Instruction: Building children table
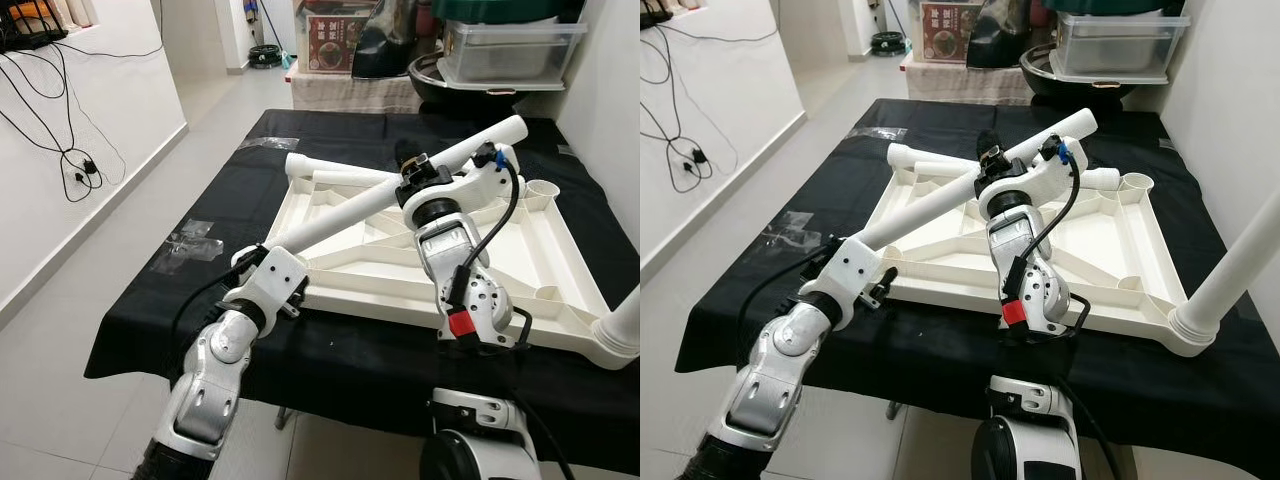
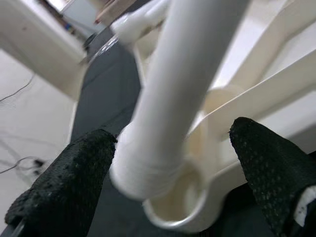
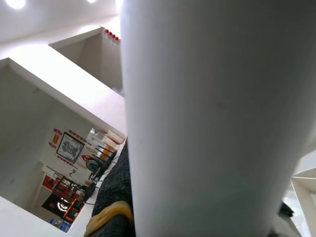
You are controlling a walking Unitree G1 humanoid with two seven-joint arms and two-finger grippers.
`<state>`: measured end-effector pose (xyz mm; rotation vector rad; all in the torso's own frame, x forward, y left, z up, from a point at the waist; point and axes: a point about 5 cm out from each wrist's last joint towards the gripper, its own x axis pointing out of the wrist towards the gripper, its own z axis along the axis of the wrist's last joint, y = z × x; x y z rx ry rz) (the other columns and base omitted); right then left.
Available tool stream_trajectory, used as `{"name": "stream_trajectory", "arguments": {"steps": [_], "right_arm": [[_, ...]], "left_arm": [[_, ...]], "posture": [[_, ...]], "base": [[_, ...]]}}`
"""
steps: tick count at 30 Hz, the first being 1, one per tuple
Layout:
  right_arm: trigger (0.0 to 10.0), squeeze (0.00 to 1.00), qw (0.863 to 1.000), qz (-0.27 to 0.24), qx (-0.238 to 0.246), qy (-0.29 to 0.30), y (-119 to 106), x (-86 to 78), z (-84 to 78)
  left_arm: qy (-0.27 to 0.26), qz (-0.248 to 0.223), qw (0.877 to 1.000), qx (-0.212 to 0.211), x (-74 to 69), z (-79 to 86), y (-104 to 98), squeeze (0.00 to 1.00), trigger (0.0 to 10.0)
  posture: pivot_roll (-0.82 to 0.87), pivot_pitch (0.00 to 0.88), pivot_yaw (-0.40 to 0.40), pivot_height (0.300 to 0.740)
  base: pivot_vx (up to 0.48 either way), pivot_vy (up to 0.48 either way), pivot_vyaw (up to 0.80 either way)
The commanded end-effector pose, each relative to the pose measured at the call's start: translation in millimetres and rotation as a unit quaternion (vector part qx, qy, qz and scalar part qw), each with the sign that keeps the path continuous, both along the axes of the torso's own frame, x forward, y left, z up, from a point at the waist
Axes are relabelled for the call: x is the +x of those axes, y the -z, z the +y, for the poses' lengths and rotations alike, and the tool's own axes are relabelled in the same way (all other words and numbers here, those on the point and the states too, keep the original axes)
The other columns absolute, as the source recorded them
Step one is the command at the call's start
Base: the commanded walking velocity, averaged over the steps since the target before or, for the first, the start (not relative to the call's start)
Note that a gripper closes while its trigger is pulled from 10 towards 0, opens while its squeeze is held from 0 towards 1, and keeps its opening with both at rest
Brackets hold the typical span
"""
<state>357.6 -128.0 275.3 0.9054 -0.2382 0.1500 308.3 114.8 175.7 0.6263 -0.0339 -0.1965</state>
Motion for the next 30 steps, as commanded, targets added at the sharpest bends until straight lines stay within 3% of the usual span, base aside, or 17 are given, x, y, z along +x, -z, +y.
{"name": "stream_trajectory", "arguments": {"steps": [1,11,30], "right_arm": [[0.0,0.0,1.0,-0.004,0.005,-0.012,-2,-2.5,3.9],[0.0,0.0,1.0,0.001,-0.003,-0.028,0,-4.8,8.3],[0.0,0.0,0.997,-0.036,0.018,-0.058,-21,-12.0,14.2]], "left_arm": [[-0.016,-0.004,1.0,0.014,2.0,7.0,0,0.0,10.0],[-0.05,-0.007,0.998,0.035,14.0,30.2,-3,0.0,10.0],[-0.056,-0.003,0.996,0.066,22.7,46.1,6,0.0,10.0]], "posture": [[0.05,0.071,-0.009,0.74],[0.05,0.07,-0.007,0.74],[0.04,0.068,0.0,0.74]], "base": [[0.0,0.0,0.0],[0.0,0.0,0.0],[0.0,0.0,0.0]]}}
